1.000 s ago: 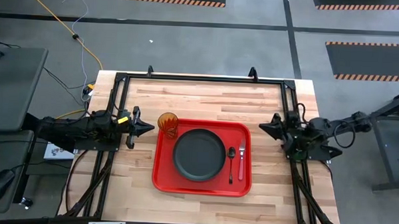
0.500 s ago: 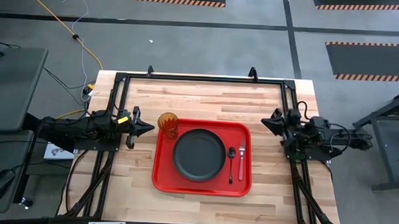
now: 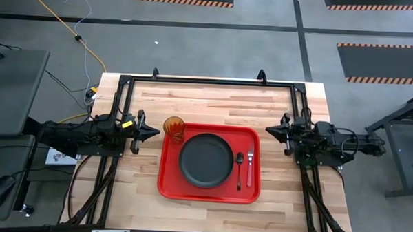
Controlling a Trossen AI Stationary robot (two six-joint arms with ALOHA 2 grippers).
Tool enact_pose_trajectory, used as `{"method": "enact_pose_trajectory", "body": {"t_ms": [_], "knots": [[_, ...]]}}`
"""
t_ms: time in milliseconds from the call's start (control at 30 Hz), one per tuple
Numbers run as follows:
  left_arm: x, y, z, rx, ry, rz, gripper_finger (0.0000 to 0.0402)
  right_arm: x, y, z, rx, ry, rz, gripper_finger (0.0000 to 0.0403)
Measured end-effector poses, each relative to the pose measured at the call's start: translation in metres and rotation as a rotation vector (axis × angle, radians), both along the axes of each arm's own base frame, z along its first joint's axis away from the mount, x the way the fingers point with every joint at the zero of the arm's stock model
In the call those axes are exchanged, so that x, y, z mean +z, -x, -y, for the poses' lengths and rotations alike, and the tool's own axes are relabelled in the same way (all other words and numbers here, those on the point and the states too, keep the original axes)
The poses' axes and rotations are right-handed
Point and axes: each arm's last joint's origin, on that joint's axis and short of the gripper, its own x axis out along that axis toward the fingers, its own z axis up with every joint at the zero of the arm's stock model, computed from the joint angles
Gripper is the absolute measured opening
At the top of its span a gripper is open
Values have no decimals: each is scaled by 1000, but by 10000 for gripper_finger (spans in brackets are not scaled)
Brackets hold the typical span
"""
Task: Pick and place plate/cup/fork/spoon on tray
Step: Return to Home Position
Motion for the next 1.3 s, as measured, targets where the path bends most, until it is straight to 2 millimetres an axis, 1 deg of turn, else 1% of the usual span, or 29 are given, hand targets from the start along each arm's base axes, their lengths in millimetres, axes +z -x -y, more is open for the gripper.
{"method": "enact_pose_trajectory", "body": {"t_ms": [433,567,733,1033,1300], "knots": [[0,0,0,0,0,0,1,-23,-1,0,14,20,-242,0],[0,0,0,0,0,0,1,-23,-1,0,10,62,-248,0],[0,0,0,0,0,0,1,-23,-1,0,12,59,-249,0],[0,0,0,0,0,0,1,-24,-1,-1,41,-94,-236,0],[0,0,0,0,0,0,1,-24,-1,-1,42,-103,-235,0]]}}
